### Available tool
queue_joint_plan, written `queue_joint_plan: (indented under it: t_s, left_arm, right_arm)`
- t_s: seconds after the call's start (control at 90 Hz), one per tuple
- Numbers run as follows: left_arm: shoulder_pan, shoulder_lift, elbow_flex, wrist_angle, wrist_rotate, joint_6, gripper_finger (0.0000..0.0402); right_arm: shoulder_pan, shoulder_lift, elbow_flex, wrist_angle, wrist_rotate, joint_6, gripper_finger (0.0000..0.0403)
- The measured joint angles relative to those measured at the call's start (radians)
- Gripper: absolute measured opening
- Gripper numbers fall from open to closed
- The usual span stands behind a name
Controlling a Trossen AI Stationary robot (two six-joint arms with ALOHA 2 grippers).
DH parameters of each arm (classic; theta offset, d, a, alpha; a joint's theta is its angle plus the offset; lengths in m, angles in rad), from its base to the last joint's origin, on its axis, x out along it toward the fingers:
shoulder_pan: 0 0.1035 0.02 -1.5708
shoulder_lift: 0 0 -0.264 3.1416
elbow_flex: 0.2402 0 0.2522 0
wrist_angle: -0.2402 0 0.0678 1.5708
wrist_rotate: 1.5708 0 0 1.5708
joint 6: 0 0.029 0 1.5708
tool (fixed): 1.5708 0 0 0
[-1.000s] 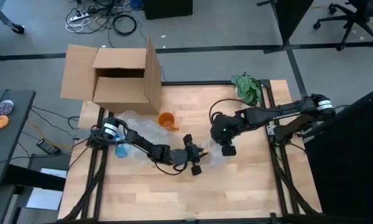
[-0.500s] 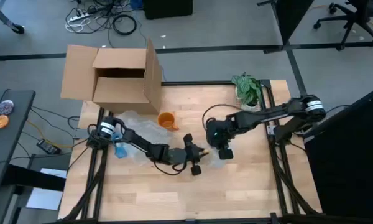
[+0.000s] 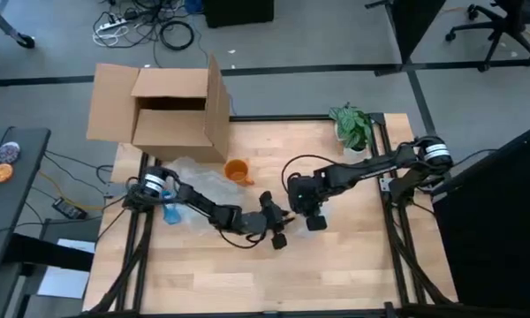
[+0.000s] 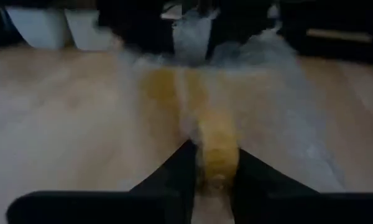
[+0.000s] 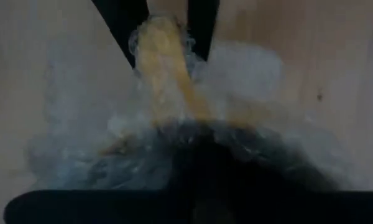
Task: Wrap mug
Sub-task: Wrap the yellow mug using the transparent bubble wrap
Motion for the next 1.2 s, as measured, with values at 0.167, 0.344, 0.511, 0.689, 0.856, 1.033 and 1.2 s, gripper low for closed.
queue_joint_plan:
  t_s: [0.167,0.344,0.511,0.689,0.856,1.033,1.2]
  left_arm:
    - [0.023,0.041,0.072,0.010,0.052,0.018,0.0146]
    - [0.012,-0.049,0.081,-0.097,0.056,0.212,0.0206]
    - [-0.021,-0.225,0.082,-0.389,0.045,0.268,0.0224]
    - [-0.059,-0.323,0.086,-0.380,0.013,0.278,0.0224]
    - [-0.068,-0.227,0.081,-0.186,-0.077,0.233,0.0224]
    - [-0.087,-0.111,0.085,-0.011,-0.224,0.164,0.0223]
    - [-0.134,-0.067,0.087,0.061,-0.345,0.194,0.0223]
  right_arm:
    - [0.000,-0.019,-0.003,-0.077,0.001,0.016,0.0057]
    - [0.003,-0.013,0.001,-0.126,0.044,0.052,0.0057]
    - [0.012,-0.011,0.001,-0.109,0.050,0.062,0.0057]
    - [0.013,-0.011,0.000,-0.089,0.050,0.062,0.0057]
    - [0.011,-0.011,-0.004,-0.098,0.052,0.060,0.0057]
    - [0.005,-0.011,-0.004,-0.118,0.070,0.104,0.0057]
    - [0.003,-0.011,-0.002,-0.100,0.073,0.118,0.0059]
